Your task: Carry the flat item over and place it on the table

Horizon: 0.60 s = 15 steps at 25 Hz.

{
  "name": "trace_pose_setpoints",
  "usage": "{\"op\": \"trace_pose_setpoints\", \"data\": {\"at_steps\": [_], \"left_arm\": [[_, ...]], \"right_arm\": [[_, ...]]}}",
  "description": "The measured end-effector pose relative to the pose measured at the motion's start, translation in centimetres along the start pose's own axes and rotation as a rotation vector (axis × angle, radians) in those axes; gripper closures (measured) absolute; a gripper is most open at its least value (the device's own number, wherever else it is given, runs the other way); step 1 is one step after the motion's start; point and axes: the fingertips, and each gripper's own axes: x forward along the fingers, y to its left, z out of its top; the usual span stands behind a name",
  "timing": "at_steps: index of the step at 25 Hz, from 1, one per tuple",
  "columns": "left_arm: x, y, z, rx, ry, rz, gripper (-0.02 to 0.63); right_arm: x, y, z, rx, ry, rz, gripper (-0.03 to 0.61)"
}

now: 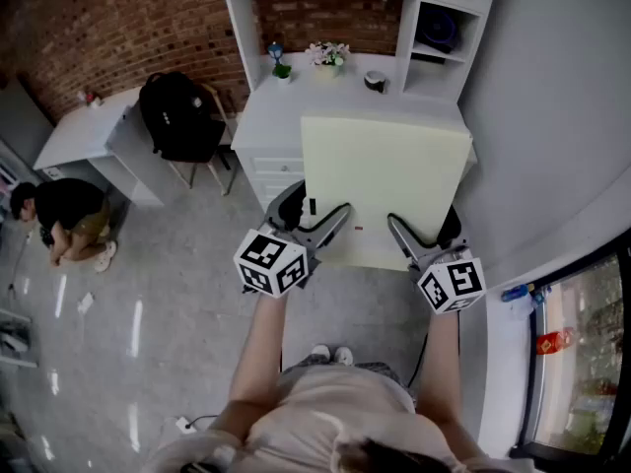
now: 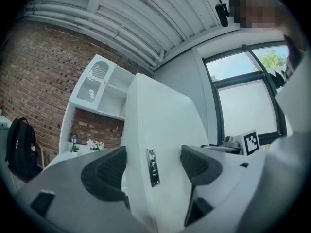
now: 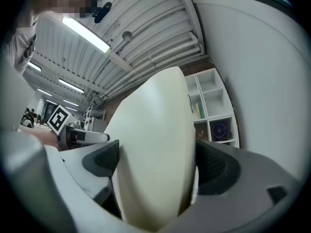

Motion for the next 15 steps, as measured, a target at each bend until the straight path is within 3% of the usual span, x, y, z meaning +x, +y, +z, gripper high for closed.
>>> {"op": "trace_pose_setpoints", "data": {"at_steps": [15], "left_arm": [[-0.33,0.94,-0.34,-0.027,0.001,-0.007,0.268]], "right_arm": [[0.53,0.60,-0.40,0.019,0.009,-0.003,0.080]]}}
